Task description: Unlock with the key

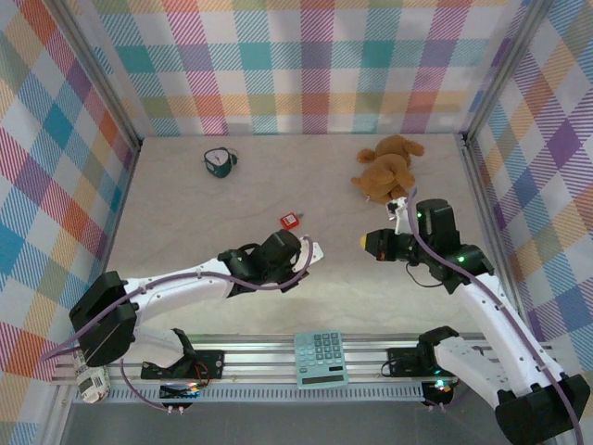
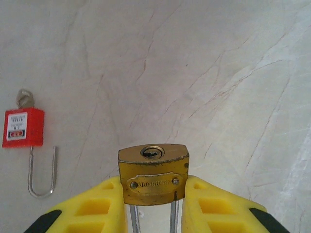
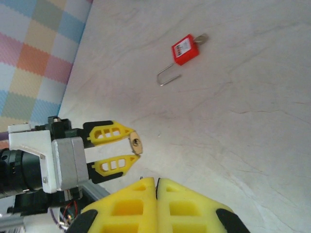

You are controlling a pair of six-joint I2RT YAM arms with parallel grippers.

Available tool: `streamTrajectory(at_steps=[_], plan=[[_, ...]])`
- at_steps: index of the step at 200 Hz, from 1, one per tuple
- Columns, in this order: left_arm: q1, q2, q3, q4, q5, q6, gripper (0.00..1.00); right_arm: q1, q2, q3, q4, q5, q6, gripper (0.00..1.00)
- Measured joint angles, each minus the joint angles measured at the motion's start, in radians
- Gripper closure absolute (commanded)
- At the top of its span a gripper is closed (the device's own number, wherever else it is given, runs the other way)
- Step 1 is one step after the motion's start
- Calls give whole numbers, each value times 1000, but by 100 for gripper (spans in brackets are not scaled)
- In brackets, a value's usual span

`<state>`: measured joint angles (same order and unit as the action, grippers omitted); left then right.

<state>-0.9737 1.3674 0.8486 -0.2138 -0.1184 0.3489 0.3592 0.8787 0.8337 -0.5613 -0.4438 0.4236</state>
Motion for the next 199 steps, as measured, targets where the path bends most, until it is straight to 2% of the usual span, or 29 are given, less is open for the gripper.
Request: streamTrajectory(at_steps=[36,83,156,199], plan=[[-41,-6,-20,109,-60,11,75,62,54,-1,35,-3,-20,98],[-158,-21,-112,248,-139,101,75,132,93,0,45,16,-41,98],[-163,-54,-117,267,-127,113,76,225,133,4,30,87,-93,99],[-163,-54,-90,207,-87,94,76,271,165,19,20,148,-119,99]])
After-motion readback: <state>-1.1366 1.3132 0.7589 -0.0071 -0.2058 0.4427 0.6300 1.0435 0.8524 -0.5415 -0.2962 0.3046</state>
